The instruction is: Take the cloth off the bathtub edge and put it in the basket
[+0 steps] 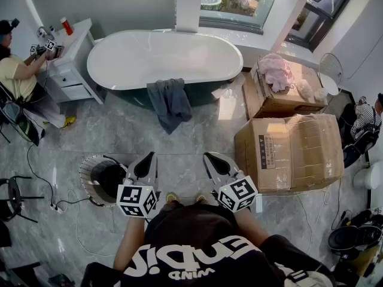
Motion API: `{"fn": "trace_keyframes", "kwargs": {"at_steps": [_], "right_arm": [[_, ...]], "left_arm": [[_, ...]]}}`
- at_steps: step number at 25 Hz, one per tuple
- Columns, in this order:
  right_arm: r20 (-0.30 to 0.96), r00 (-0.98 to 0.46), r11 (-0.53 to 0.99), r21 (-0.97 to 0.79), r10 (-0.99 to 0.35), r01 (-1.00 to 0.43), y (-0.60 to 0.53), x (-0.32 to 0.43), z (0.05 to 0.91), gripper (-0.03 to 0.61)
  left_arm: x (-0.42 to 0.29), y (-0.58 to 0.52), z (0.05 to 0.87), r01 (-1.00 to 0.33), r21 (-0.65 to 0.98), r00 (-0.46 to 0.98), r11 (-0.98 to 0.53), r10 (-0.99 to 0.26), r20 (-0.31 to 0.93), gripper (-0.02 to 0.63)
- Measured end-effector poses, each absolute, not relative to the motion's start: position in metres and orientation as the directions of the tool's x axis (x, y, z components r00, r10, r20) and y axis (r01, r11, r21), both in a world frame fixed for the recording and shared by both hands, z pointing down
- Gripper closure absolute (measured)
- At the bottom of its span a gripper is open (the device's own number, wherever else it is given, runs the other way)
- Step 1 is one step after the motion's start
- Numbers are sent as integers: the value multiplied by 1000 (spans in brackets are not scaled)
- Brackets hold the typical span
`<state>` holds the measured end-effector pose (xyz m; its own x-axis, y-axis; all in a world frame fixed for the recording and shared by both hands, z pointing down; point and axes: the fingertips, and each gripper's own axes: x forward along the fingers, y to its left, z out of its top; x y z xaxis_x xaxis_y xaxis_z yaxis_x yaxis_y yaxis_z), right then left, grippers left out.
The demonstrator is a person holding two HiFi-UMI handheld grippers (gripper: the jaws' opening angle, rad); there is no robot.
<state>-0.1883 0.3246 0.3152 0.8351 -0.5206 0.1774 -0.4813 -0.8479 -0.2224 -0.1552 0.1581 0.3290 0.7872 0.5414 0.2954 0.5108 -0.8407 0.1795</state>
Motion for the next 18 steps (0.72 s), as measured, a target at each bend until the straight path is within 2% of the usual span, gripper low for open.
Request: {"fn": "trace_keyframes", "kwargs": {"at_steps": [18], "right_arm": [[164,830,-838,-239,-533,-491,302,-185,314,569]], "left_arm": [[-154,144,332,527,170,776,-833,553,304,617]]}}
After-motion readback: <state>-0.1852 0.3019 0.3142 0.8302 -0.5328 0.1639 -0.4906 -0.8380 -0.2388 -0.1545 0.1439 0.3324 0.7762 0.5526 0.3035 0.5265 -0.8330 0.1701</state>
